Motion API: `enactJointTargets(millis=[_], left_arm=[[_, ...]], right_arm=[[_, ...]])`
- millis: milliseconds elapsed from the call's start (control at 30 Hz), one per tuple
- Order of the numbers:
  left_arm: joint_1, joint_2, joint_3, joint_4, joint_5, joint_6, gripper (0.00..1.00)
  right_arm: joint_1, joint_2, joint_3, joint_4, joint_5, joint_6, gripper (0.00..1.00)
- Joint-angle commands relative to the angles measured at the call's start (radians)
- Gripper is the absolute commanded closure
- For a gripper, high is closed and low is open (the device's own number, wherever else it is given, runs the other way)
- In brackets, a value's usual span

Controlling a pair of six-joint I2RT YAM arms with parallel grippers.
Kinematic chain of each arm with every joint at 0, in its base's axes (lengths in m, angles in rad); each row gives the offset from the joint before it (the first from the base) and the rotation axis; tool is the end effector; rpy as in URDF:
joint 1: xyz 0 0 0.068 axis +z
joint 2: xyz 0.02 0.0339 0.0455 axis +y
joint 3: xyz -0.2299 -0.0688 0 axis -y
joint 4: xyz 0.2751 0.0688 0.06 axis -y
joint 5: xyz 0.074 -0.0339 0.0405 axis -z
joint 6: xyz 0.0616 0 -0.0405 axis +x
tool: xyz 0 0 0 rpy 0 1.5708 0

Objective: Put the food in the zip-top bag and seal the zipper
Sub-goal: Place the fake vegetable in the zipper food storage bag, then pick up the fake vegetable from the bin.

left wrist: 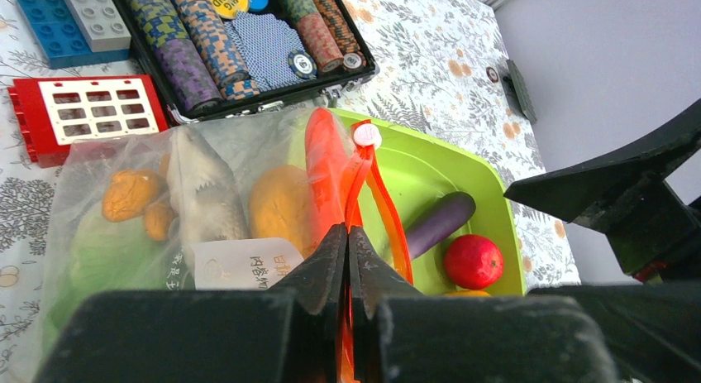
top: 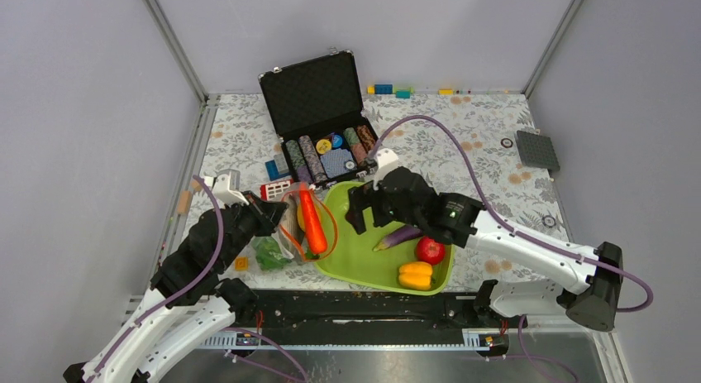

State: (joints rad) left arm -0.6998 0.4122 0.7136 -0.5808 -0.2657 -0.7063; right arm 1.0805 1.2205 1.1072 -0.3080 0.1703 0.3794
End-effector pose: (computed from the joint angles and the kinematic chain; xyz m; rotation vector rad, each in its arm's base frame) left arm 0.1500 -0.1052 0.3078 -0.1970 1.8946 -0.7300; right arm 0.1713 0.2987 0.3029 -0.6024 1.9802 0.7611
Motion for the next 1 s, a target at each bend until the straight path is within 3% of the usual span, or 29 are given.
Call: enactJointTargets(millis=[0,200,400,633,967], left_arm=[[-0.001,0.001,0.017,0.066,-0.018,0.028,1.0],[-0.001,0.002,0.003,0.068,0.013,0.052,1.0],[0.0,0.017,-0.005,0.08,0.037,0.064,1.0],[0.0,0.016,-0.008,0.08,0.037,0.073,1.0],[-0.001,0.009,-0.023,0.082,0.019,0.073,1.0]], right_arm=[[-0.087,-0.057,-0.067,-0.363,0.008,0.1,0.0],[-0.094,-0.06,-0.122,-0.627,-0.046,0.14,0.0],[-0.094,-0.024,-0.14,-0.753,-0.082,0.192,0.0],[-0.094,0.026,-0.186,-0.686,-0.133,0.264,0.0],[-0.094,0.061,-0.221,-0.629,0.002,0.388,0.0]])
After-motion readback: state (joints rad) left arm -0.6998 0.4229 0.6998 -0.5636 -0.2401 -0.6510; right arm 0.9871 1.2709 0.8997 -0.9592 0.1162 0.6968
